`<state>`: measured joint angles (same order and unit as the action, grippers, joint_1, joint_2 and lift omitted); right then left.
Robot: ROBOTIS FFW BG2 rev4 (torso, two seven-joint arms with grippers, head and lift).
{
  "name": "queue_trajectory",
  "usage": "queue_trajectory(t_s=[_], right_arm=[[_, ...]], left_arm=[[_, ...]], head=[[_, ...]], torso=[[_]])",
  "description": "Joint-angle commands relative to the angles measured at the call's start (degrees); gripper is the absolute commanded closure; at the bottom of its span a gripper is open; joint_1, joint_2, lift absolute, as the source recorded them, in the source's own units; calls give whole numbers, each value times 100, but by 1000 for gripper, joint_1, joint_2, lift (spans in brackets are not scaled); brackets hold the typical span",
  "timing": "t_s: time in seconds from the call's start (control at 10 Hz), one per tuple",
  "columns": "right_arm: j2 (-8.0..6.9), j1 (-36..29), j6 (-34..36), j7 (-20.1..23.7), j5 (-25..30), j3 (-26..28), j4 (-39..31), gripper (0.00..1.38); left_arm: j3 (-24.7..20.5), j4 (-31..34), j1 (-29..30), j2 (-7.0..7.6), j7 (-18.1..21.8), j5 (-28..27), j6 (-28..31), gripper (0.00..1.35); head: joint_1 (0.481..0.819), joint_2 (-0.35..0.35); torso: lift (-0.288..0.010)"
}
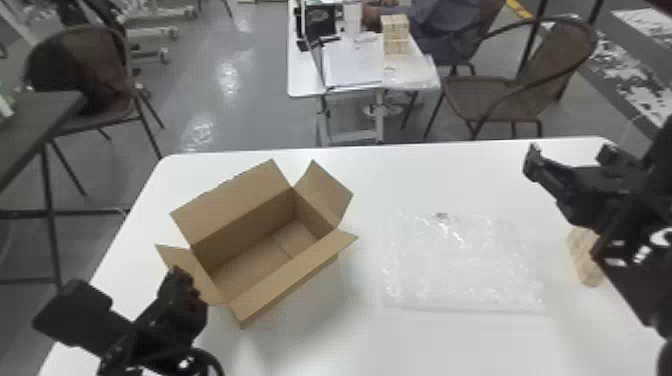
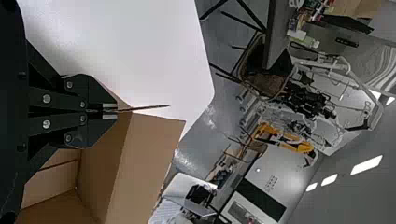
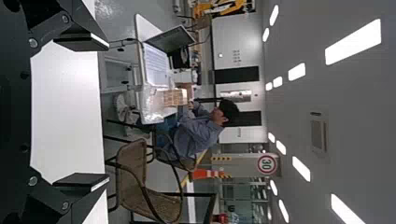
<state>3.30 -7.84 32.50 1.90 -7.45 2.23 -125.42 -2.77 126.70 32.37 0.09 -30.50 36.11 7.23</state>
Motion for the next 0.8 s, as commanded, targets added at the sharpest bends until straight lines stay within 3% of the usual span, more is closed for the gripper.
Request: queue_trajectory(t_s=[0.0, 0.1, 0.3, 0.4, 0.6, 0.7], right_arm=[[4, 775, 1601, -111, -72, 5, -132, 285], [4, 1171, 2410, -436, -415, 5, -123, 286], [-5, 1654, 3052, -981, -722, -206, 70, 285], [-14, 1962, 3649, -1517, -1258, -223, 237, 285], [30, 2586, 4590, -3187, -2990, -153, 800, 282], [30, 2700, 4651, -4593, -4686, 111, 1257, 282]], left_arm=[[22, -5, -38, -24, -9, -17, 60, 1220], [31, -22, -90, -24, -18, -60, 130, 1220], [48, -31, -126, -24, -18, -87, 183, 1220], [39, -22, -134, -24, -18, -96, 200, 1220], [66, -31, -178, 18, -18, -131, 227, 1220], [92, -31, -205, 53, -44, -148, 253, 1220]], head=[[695, 106], [695, 103], [695, 98], [695, 105], [695, 117], [695, 119]], torso=[[-100], [-100], [-100], [-100], [-100], [-100]])
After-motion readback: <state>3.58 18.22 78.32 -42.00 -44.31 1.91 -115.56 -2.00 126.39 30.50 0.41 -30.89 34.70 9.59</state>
